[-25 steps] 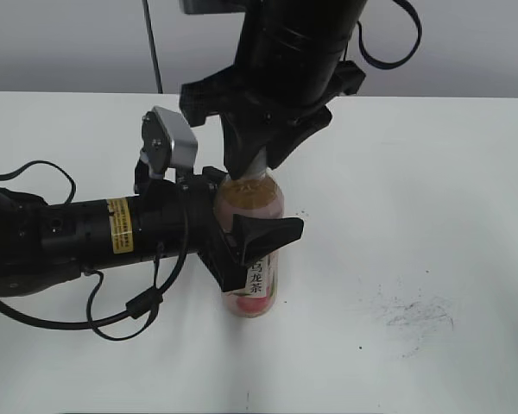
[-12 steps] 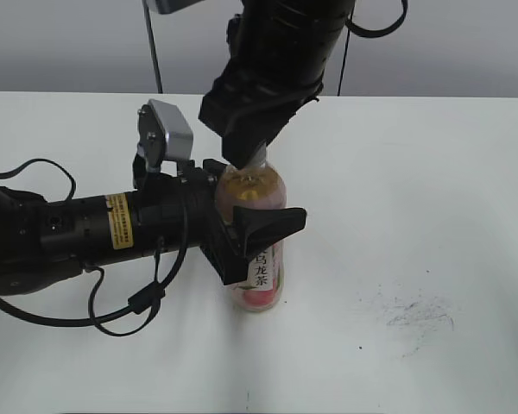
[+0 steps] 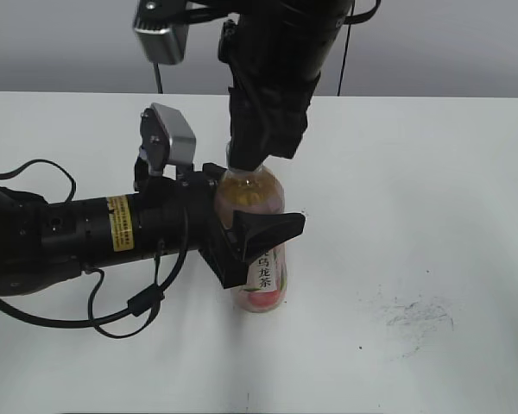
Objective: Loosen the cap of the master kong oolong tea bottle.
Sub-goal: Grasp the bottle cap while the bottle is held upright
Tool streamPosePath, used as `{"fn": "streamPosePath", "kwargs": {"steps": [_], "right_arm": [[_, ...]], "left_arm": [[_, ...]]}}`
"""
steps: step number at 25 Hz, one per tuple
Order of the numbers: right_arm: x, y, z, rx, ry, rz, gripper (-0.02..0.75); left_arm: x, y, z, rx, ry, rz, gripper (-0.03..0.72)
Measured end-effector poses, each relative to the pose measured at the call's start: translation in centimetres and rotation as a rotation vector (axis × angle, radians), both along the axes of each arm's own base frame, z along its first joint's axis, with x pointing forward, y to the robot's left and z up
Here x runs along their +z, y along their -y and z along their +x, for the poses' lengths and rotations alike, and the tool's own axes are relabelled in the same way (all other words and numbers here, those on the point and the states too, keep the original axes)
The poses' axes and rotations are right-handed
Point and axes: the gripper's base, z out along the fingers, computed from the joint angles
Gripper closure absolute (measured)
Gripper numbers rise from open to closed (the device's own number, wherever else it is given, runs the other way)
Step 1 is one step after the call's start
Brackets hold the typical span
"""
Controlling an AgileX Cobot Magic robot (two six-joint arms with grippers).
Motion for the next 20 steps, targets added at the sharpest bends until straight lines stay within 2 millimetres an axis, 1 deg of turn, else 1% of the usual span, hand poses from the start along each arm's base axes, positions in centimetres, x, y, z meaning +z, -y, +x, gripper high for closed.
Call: {"fn": "streamPosePath", "kwargs": {"steps": [3,5,8,12,15,18,20], "right_arm": [[0.01,-0.03,-0.02,0.140,0.047,-0.013,0.478],[-0.02,-0.04,-0.01,0.188,0.064,-0.018,0.488],[-0.07,-0.20,0.06,0.240,0.079,-0.023,0.571],[-0.32,-0.46,0.30,0.310,0.103,-0.032,0.591],[-0.33,-0.43,0.34,0.293,0.101,-0.034,0.577],[-0.13,-0.33,0.28,0.193,0.071,-0.023,0.547],[0.00,-0.23,0.20,0.125,0.051,-0.016,0.512]], "left_arm": [[-0.09,-0.02,0.01,-0.001,0.009,0.014,0.240],[-0.17,-0.05,0.00,-0.002,0.024,0.027,0.240],[-0.21,-0.09,0.08,0.006,0.033,0.036,0.240],[-0.23,-0.22,0.23,0.018,0.032,0.037,0.240],[-0.23,-0.22,0.24,0.019,0.033,0.038,0.240],[-0.25,-0.20,0.17,0.008,0.040,0.042,0.240],[-0.25,-0.17,0.09,-0.002,0.047,0.045,0.240]]}}
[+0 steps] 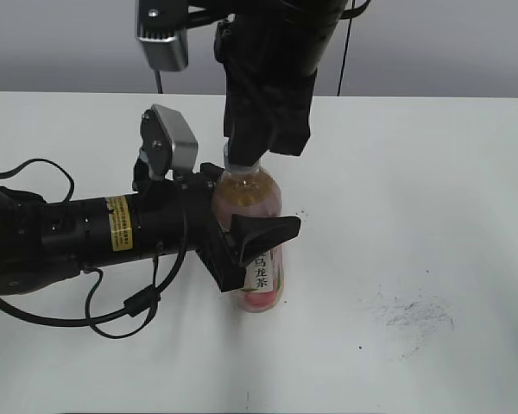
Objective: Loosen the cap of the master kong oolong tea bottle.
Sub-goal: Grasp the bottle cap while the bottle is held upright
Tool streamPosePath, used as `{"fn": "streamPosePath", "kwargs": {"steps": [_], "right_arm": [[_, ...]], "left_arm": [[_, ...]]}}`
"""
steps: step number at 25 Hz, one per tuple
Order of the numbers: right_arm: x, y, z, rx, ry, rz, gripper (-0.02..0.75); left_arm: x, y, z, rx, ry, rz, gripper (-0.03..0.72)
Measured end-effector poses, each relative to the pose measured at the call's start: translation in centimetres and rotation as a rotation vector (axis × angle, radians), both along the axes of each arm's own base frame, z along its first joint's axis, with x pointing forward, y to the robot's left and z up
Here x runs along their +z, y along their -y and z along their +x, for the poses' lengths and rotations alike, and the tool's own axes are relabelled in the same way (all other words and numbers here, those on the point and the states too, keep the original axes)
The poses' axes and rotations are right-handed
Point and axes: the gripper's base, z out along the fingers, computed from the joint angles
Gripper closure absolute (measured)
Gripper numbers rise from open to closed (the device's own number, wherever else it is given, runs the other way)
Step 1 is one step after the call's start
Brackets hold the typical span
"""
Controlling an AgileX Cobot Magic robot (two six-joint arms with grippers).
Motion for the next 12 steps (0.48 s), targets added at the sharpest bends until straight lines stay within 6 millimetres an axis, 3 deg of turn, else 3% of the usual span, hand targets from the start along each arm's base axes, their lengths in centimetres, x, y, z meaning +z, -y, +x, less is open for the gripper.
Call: {"fn": "streamPosePath", "kwargs": {"steps": [3,7,12], "right_arm": [[0.3,0.3,-0.2,-0.156,-0.046,0.020,0.396],[1.3,0.6,-0.4,-0.514,-0.141,0.089,0.225],[1.3,0.5,-0.5,-0.834,-0.271,0.140,0.206]], "left_arm": [[0.0,0.1,-0.2,-0.029,0.020,0.010,0.240],[0.0,0.2,-0.6,-0.077,0.056,0.025,0.240],[0.0,0.3,-0.7,-0.090,0.066,0.028,0.240]]}}
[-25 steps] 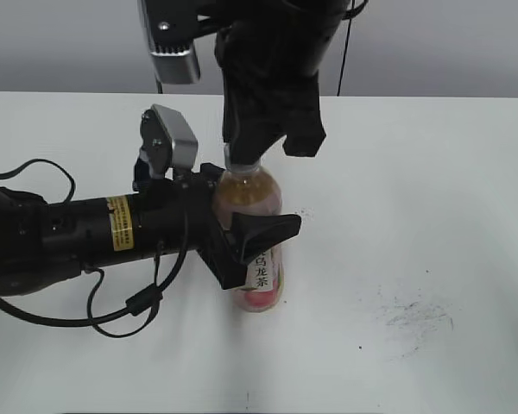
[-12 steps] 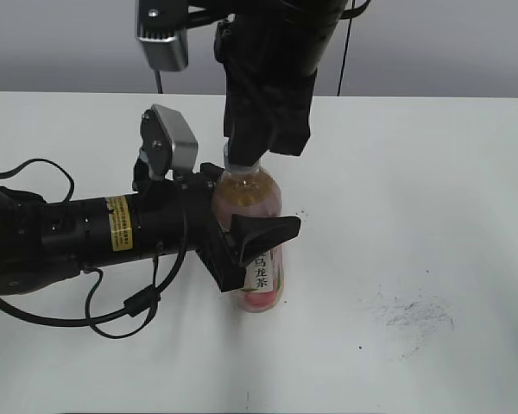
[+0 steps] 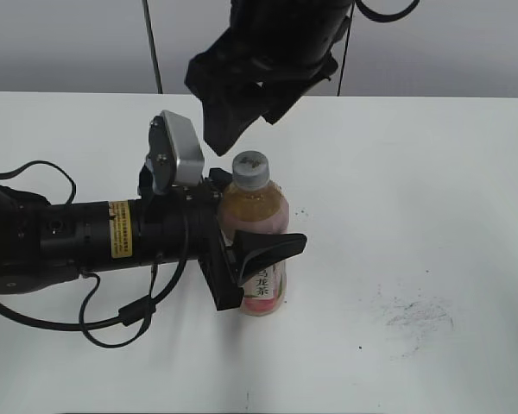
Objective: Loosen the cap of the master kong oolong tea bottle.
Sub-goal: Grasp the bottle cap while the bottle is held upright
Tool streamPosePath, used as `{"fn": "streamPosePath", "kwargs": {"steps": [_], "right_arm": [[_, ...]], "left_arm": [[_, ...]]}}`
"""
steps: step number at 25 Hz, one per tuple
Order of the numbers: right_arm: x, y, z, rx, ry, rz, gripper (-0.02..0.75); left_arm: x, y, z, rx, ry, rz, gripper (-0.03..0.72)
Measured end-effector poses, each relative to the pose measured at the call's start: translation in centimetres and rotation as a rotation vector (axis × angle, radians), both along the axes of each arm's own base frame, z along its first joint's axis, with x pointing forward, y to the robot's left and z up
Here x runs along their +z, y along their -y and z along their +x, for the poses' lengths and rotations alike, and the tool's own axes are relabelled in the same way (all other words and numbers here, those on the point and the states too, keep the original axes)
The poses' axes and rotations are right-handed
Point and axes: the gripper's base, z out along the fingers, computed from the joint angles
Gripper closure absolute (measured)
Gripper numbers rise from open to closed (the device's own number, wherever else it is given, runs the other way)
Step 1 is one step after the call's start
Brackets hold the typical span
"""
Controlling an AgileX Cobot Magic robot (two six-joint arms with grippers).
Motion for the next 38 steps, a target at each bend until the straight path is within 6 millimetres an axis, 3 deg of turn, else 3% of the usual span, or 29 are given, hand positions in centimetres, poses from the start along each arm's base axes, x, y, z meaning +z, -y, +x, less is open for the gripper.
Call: {"fn": "streamPosePath", "kwargs": {"steps": [6,18,25,38], "right_arm": [[-1.5,0.8,-0.9,-0.109,-0.086,-0.024,0.215],[-1.9,0.6,-1.2,-0.136,-0.138,-0.004,0.218],[-2.0,0.5,-1.3,-0.136,-0.149,0.001,0.300],[-2.2,0.4,-1.2,-0.128,-0.149,-0.003,0.311]], "left_arm": [[0.0,0.0,0.0,0.000,0.002,0.000,0.240],[0.0,0.0,0.0,-0.001,0.002,-0.001,0.240],[0.0,0.0,0.0,-0.001,0.002,-0.001,0.240],[0.0,0.0,0.0,-0.001,0.002,-0.001,0.240]]}}
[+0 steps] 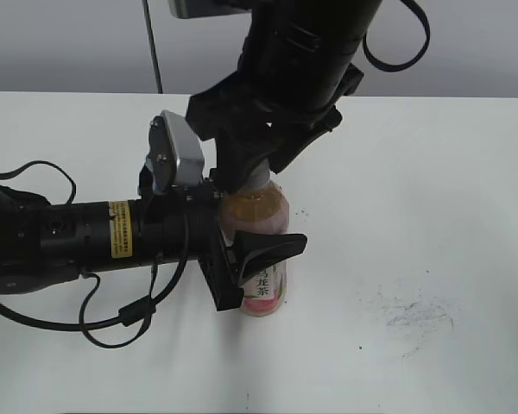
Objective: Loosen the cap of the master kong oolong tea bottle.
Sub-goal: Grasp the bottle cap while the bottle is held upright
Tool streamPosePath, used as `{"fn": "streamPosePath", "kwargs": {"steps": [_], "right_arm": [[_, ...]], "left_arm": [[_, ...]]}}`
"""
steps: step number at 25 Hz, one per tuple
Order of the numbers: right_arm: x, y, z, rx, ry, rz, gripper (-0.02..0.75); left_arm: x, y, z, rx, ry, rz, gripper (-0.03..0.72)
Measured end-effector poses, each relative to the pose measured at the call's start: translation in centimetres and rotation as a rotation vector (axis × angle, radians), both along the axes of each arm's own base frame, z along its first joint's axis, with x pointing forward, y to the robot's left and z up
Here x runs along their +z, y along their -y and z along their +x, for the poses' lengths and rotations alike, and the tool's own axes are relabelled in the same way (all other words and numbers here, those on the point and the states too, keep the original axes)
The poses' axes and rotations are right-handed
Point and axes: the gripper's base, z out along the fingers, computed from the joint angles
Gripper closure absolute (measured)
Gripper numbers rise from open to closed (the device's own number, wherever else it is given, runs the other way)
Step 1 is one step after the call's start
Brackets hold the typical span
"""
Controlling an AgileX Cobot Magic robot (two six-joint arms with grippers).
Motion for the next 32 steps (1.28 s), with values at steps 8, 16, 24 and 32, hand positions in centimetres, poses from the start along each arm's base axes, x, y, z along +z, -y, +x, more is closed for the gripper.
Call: {"fn": "streamPosePath", "kwargs": {"steps": [8,16,24,32], "right_arm": [[-0.22,-0.01,0.11,0.044,0.017,-0.012,0.452],[-0.20,-0.02,0.17,0.315,0.118,-0.024,0.454],[-0.19,-0.05,0.20,0.765,0.283,-0.049,0.460],[-0.19,-0.04,0.21,1.275,0.466,-0.081,0.461]], "left_arm": [[0.00,0.00,-0.01,-0.001,0.000,0.000,0.240],[0.00,0.03,-0.03,-0.003,0.001,0.001,0.240],[0.00,0.03,-0.03,-0.003,0.002,0.001,0.240],[-0.01,0.03,-0.05,-0.005,0.003,0.002,0.240]]}}
